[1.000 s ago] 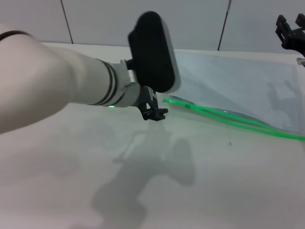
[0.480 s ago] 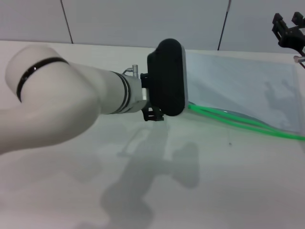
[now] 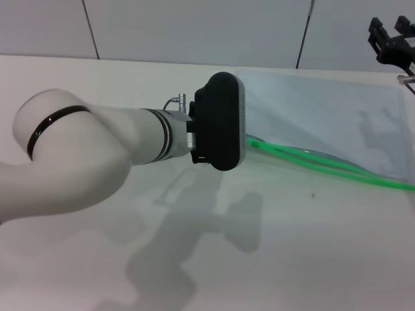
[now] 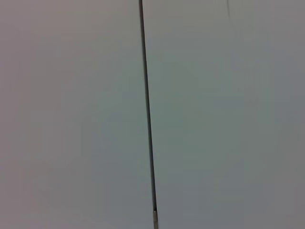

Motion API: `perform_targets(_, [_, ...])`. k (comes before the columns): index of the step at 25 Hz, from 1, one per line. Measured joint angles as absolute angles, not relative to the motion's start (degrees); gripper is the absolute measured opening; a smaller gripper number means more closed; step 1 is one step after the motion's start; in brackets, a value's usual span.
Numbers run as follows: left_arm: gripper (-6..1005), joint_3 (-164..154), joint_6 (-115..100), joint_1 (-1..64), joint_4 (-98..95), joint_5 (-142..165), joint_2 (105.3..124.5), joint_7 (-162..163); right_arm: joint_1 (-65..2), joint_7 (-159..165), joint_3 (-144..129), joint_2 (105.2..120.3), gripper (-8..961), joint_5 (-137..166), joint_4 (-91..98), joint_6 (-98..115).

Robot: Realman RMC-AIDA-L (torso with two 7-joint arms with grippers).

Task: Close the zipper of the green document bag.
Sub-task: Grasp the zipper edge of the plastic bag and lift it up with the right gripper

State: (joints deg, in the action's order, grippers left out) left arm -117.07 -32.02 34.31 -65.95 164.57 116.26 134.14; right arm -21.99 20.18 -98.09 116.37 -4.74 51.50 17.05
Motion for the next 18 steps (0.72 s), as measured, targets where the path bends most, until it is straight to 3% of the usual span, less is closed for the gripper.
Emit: perform_targets(18, [729,-121.0,-16.4,36.1,-57.3,164.2,116.47,132.1,-22.3,20.2,-98.2,116.37,486,-4.7,51.4,17.0])
